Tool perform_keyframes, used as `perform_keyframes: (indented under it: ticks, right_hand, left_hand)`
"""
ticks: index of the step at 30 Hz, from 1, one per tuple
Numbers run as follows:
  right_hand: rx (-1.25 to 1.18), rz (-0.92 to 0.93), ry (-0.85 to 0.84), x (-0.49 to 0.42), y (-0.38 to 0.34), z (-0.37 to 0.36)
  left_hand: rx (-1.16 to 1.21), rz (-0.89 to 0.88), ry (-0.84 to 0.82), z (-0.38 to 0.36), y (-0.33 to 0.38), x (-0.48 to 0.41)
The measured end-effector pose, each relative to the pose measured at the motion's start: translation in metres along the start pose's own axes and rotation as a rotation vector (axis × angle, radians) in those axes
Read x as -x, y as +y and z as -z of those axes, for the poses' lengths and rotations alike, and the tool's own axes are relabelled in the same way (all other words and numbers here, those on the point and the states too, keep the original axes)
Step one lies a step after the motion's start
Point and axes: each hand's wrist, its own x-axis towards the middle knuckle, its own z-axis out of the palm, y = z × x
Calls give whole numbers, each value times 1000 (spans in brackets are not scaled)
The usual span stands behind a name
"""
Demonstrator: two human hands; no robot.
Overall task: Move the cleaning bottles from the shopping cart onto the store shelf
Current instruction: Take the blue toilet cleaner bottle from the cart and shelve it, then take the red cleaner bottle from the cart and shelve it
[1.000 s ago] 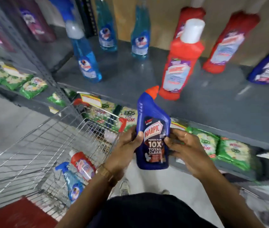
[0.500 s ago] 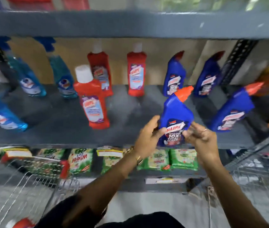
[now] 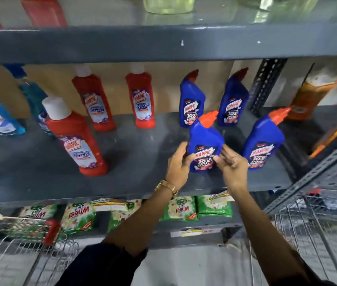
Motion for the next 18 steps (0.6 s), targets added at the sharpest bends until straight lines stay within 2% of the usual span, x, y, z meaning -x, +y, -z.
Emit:
perform_keyframes:
  ticks: [4, 7, 9, 11, 15, 18]
  right_hand:
    - [47, 30, 0, 5, -2, 2]
    - [100, 36, 196, 35, 7, -8]
    - [124, 102, 302, 66, 10, -28]
    - [171, 163, 283, 98, 8, -54]
    - [209, 167, -21, 162, 1, -125]
    - [218, 99, -393, 210, 2, -187]
  left_hand:
    - [72, 46, -17, -1, 1, 2]
    - [114, 102, -24, 6, 0, 18]
    - [145, 152, 27, 20, 0, 34]
    - [147, 126, 135, 43, 0, 57]
    - [117, 102, 348, 125, 0, 118]
    - [-11, 116, 496, 201, -12, 174]
